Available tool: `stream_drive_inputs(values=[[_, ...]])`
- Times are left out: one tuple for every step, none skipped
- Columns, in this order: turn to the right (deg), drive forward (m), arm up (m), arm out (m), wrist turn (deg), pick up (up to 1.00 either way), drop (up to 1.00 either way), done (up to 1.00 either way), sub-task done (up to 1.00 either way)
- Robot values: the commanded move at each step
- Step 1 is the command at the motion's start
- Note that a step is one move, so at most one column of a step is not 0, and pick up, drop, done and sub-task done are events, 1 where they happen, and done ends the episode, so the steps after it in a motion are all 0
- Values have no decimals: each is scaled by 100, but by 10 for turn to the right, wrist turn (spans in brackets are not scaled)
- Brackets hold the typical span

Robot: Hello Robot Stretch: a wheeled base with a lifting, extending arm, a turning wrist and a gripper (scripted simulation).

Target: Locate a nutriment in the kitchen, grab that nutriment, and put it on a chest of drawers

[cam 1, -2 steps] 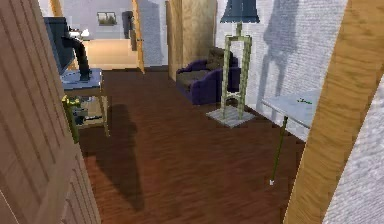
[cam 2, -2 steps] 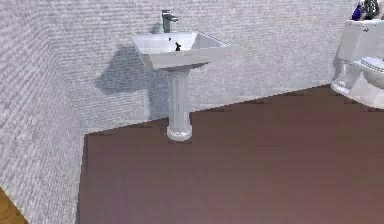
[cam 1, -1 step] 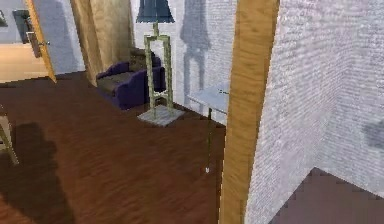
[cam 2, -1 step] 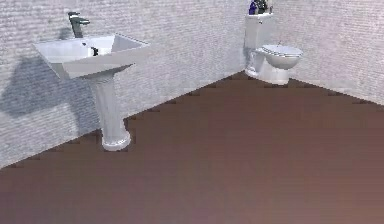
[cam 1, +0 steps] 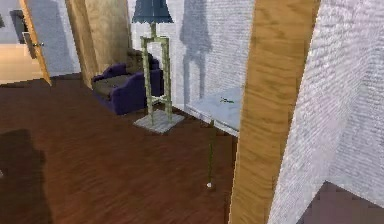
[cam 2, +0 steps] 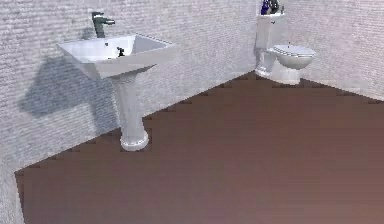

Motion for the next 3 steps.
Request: stream_drive_inputs(values=[[-390, 0, 0, 0, 0, 0, 0, 0, 0], [-30, 0, 0, 0, 0, 0, 0, 0, 0], [0, 95, 0, 0, 0, 0, 0, 0, 0]])
